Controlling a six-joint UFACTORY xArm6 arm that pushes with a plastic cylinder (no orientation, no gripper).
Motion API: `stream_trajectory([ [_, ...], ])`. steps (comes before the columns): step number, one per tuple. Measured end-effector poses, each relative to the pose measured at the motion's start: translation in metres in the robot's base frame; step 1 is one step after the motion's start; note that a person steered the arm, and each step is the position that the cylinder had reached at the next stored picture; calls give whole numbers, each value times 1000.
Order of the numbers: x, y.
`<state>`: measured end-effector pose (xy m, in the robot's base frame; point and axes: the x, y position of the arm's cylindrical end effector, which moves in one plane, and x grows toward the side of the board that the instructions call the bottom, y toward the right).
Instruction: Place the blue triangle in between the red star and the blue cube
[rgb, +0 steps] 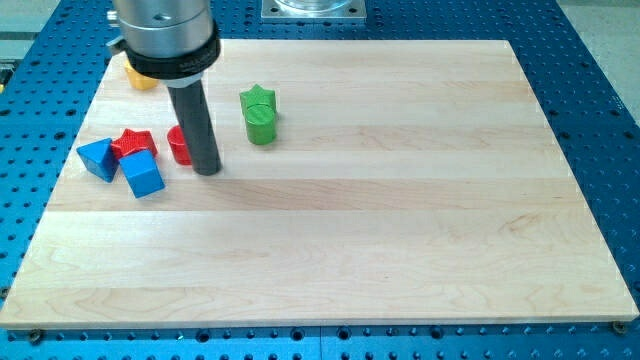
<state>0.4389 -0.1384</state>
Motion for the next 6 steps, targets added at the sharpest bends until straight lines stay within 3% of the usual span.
stream_trajectory([
  [3, 68, -66],
  [4, 76, -135],
  [5, 11, -161],
  [6, 13, -124],
])
